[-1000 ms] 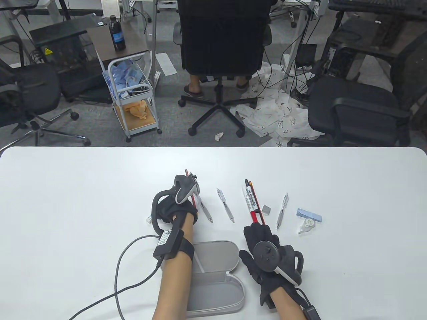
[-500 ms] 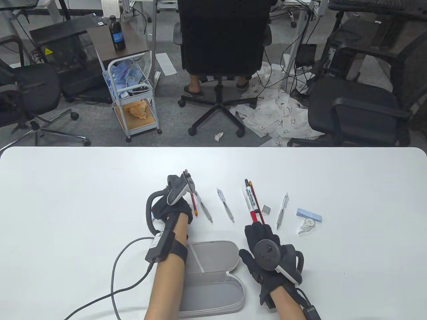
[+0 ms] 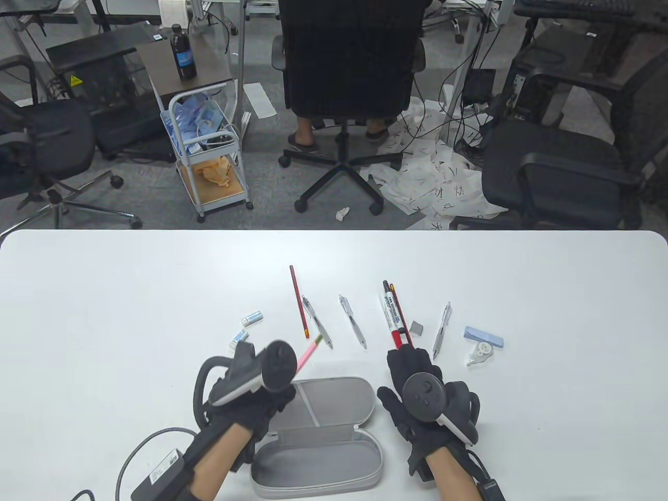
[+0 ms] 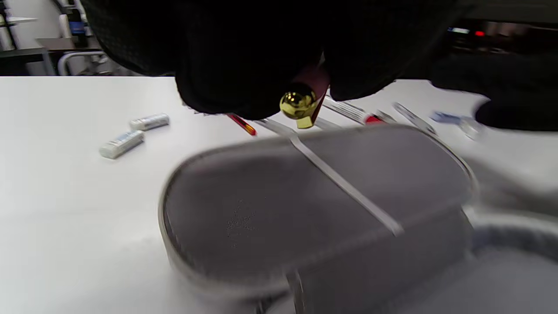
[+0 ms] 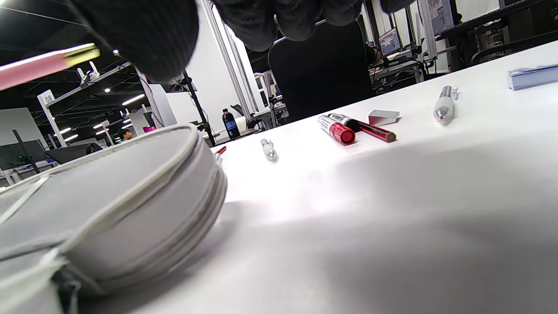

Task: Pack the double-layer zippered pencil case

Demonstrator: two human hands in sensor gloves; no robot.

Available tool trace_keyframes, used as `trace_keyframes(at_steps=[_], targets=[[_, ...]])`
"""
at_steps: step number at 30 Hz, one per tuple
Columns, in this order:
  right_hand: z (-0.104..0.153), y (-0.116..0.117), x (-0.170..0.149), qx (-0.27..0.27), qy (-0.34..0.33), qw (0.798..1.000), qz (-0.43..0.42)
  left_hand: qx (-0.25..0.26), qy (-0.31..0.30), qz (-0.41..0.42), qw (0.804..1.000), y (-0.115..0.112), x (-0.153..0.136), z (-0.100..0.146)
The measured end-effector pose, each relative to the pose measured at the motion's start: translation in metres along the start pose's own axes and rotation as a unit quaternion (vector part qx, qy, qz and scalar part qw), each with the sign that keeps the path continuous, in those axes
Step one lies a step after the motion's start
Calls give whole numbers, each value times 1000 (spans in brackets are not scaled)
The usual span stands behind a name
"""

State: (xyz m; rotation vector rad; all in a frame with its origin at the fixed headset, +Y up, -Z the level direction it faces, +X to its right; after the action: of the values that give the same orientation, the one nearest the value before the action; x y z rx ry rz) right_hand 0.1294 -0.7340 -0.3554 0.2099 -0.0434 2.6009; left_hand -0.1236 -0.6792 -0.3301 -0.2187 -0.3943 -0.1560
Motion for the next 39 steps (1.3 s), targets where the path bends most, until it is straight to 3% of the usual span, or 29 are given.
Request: trace_keyframes(at_steps=[2, 5, 10, 13, 15, 18, 23, 24, 26, 29, 34, 39], targets=[[0, 2, 2, 4, -2, 1000, 5, 24, -29, -28, 999, -16, 19, 13], [1, 3, 4, 3, -8, 1000, 11, 16, -67, -66, 995, -41, 47, 24], [3, 3, 7, -2, -16, 1000, 18, -20, -77, -118, 990, -64, 61, 22], [3, 3, 6, -2, -15, 1000, 14, 12, -59, -73, 996, -41, 45, 16], [3, 5, 5, 1, -14, 1000, 13, 56, -23, -23, 998, -15, 26, 5], [3, 7, 4, 7, -11, 1000, 16, 84, 42, -4, 996, 12, -5, -26], [1, 7, 5, 6, -14, 1000, 8, 23, 130, 19, 991, 21, -44, -99], [0, 8, 6, 7, -15, 1000, 8, -10, 149, 18, 989, 18, -49, -119], [0, 11, 8, 16, -19, 1000, 8, -62, 180, -17, 982, 15, -54, -145], [1, 16, 8, 27, -23, 999, 15, -102, 217, -50, 969, 6, -55, -178], [1, 16, 8, 26, -24, 999, 12, -127, 232, -16, 964, -14, -52, -203], [0, 18, 2, 34, -17, 999, 9, -148, 243, -54, 957, -24, -55, -211]])
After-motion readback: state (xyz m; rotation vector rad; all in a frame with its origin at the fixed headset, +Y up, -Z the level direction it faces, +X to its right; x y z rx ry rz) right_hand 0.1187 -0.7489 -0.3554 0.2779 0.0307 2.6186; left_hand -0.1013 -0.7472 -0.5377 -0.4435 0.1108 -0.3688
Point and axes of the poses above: the tracker on the back of each hand, its own x axis roughly to the thumb side, its own z axis roughly from the fingertips to the wrist, y = z × x, the point moved 5 cm from there along -z, roughly from the wrist to the fingertips, and after that the axes turned 9 degrees about -z, right-handed, at the moved point
